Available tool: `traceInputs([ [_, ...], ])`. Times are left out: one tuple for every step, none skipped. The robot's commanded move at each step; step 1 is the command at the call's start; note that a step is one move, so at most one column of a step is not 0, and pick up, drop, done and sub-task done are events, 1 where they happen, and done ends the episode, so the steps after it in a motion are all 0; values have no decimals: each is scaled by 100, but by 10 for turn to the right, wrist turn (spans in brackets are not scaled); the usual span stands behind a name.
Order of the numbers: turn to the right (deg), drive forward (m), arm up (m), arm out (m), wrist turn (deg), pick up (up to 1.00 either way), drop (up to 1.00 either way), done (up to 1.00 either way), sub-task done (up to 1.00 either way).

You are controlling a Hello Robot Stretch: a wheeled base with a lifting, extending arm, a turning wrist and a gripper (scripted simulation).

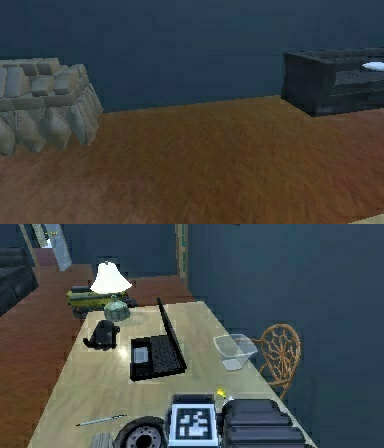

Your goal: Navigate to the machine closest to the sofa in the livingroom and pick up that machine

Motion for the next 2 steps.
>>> traceInputs([
  [0, 0, 0, 48, 0, 0, 0, 0, 0],
  [0, 0, 0, 0, 450, 0, 0, 0, 0],
])
